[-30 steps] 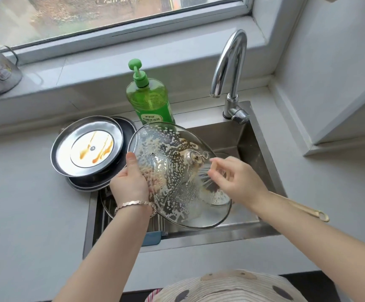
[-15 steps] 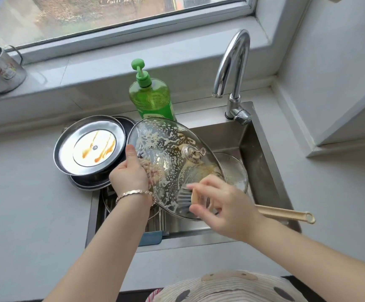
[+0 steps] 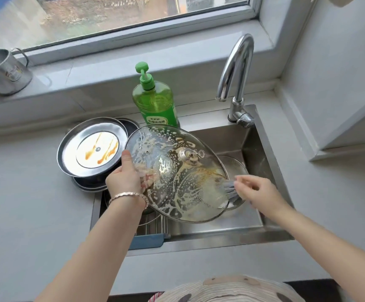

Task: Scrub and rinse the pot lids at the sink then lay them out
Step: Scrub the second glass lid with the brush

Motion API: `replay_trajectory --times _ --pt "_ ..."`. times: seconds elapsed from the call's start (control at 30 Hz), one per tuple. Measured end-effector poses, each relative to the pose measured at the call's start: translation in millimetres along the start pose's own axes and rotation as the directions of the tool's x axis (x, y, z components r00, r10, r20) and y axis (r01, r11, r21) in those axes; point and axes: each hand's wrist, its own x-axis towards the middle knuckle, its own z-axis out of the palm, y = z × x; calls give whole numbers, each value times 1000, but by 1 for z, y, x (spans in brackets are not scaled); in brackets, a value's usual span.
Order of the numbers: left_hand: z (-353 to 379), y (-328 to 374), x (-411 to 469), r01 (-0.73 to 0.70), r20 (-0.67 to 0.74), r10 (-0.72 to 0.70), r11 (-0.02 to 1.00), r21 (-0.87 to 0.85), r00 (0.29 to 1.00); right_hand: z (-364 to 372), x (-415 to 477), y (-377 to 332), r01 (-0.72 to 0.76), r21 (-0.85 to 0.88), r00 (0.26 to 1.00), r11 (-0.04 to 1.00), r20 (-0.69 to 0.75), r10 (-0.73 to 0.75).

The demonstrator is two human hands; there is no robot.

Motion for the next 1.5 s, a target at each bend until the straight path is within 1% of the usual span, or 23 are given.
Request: replay_trajectory --times 0.03,0.07,0.1,0.13,0.2,0.37,0.43,0.53,0.57,0.63,0.73,0.87,0.93,1.0,1.03,1.07,1.13,1.17,1.23,1.3,1.37,1.4,1.5 --pt "-2 0 5 43 10 -43 999 16 999 -7 9 8 -212 196 975 957 -27 222" --pt "-5 -2 10 103 25 -103 995 18 994 -11 14 14 -339 391 928 856 -12 373" --pt "-7 -4 15 172 52 -172 985 0 984 -12 19 19 -405 546 888 734 44 457" --pt "-7 -7 19 227 89 -224 973 -27 970 -11 21 20 -441 654 864 615 123 489" --pt "-6 -9 20 279 163 -269 960 -38 949 -7 21 10 -465 775 857 429 270 439" --pt "2 -3 22 292 312 -270 956 -27 911 -7 23 -19 -449 859 893 245 424 152" --pt "3 1 23 330 411 -279 942 -58 868 -7 21 -23 -424 882 906 208 413 96" --pt "3 2 24 439 581 -248 873 -213 775 -1 16 -29 -362 922 932 140 353 84" --pt "3 1 21 476 610 -228 833 -282 759 1 13 -33 -347 928 937 135 339 78" --pt "3 -7 9 547 623 -220 735 -401 751 7 7 -42 -333 923 942 194 317 111" --pt "13 -24 -31 622 608 -279 623 -475 743 18 1 -52 -343 895 937 286 303 176" --pt "28 -30 -56 634 569 -303 507 -584 765 36 -3 -52 -375 886 925 271 337 178" --pt "31 -26 -49 593 535 -277 517 -617 798 41 -3 -47 -381 884 923 271 346 170" --pt "31 -22 -43 567 524 -259 566 -598 811 42 -2 -41 -373 878 926 300 336 169" --pt "32 -21 -41 559 524 -254 592 -581 813 38 0 -35 -370 857 929 360 327 175" --pt "31 -19 -40 553 525 -248 606 -572 814 33 0 -30 -362 809 932 462 310 188" --pt "26 -18 -36 524 512 -224 629 -574 829 15 1 -24 -321 615 947 720 226 230" --pt "22 -17 -34 499 499 -203 644 -580 843 6 2 -23 -292 505 956 812 166 241" --pt "13 -17 -30 462 478 -177 666 -585 860 -10 5 -27 -256 313 967 915 66 248" --pt "6 -18 -30 435 481 -144 695 -572 865 -17 8 -38 -151 14 988 988 -33 151" --pt "2 -19 -33 428 506 -127 724 -540 853 -13 3 -55 -9 -291 1000 957 -18 4" --pt "2 -19 -37 422 510 -128 747 -514 850 -5 -3 -65 81 -372 996 925 51 -67" --pt "2 -23 -47 410 520 -152 807 -425 840 32 -31 -82 377 -442 916 814 306 -258"
